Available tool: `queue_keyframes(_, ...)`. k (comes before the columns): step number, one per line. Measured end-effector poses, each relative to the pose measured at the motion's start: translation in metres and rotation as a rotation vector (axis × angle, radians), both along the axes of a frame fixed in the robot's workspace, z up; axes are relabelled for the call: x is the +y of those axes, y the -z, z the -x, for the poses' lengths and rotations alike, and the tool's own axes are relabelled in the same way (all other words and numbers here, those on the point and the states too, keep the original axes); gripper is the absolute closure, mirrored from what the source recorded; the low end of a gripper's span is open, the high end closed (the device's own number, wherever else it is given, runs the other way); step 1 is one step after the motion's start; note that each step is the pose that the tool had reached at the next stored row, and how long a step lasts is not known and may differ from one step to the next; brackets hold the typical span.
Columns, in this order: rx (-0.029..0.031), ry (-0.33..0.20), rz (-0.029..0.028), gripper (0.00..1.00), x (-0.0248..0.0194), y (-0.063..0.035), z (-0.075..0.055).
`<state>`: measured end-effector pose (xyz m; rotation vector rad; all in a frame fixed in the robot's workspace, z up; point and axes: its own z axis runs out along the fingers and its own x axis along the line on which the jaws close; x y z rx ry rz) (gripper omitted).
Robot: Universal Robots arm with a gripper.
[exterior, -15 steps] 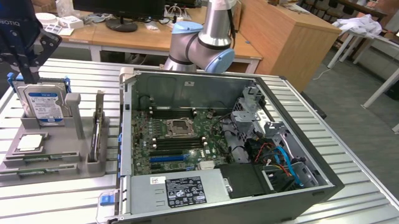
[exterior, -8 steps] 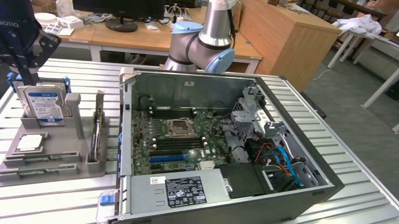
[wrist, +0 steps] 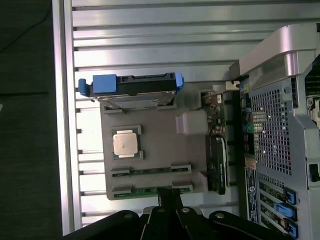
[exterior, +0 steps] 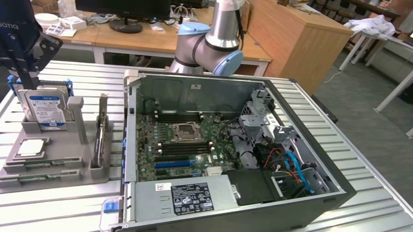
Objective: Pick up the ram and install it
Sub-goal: 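Reach for the ram, then pick up the ram and move it above insertion slot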
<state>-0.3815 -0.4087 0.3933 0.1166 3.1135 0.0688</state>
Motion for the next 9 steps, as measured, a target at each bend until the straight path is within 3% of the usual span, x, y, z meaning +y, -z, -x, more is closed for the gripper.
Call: queue_keyframes(9, 0.0, 0.0, 0.0, 0.89, -0.0003, 0.0, 0.0)
